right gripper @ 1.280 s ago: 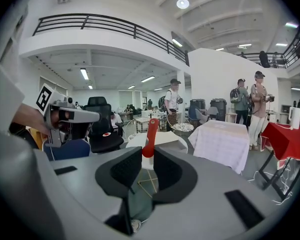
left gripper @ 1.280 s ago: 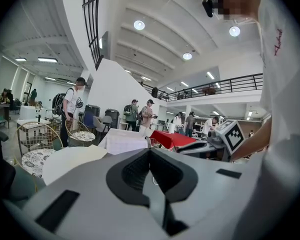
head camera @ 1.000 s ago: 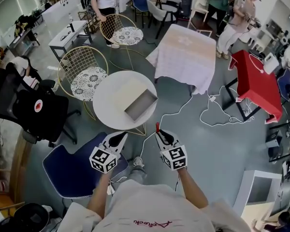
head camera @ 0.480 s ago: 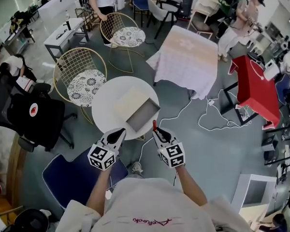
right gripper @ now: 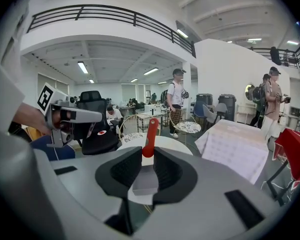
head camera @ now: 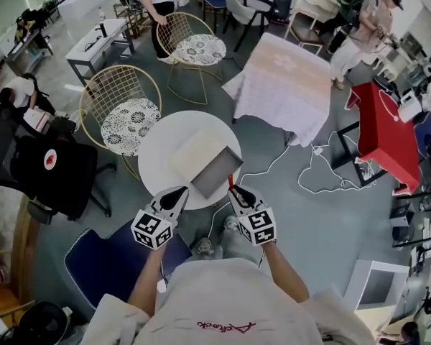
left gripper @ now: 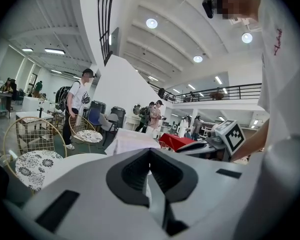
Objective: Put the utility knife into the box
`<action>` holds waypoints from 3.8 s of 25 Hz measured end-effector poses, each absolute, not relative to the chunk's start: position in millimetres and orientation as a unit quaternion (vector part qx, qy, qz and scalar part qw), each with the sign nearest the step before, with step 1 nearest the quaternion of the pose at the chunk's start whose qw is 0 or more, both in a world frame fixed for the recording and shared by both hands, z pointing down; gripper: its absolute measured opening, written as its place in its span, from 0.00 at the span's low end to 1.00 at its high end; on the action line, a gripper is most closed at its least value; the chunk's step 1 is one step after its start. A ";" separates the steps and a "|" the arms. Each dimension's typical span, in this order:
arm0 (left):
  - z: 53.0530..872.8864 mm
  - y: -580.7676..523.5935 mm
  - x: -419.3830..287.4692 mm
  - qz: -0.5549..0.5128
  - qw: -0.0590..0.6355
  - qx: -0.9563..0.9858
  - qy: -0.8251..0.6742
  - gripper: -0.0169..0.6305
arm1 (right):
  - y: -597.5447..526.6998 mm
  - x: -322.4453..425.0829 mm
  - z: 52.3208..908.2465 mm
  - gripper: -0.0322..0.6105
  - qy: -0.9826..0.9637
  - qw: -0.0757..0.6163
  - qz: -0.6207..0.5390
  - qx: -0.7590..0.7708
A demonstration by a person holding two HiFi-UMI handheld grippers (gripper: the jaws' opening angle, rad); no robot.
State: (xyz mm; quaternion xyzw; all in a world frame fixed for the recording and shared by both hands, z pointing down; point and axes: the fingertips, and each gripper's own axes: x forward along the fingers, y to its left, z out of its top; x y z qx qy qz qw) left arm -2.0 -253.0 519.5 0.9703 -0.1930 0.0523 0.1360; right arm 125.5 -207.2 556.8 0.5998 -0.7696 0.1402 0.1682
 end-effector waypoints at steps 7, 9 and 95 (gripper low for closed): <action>528.4 -282.8 5.7 0.053 0.141 0.962 -0.229 0.04 | -246.6 137.2 566.6 0.17 -0.791 0.170 0.140 0.570; 527.9 -291.7 9.9 0.054 0.143 0.958 -0.242 0.04 | -259.0 143.7 567.0 0.17 -0.798 0.170 0.140 0.561; 601.7 -291.9 -41.1 0.080 0.259 0.877 -0.398 0.04 | -297.3 137.7 817.3 0.17 -0.760 0.650 0.010 0.005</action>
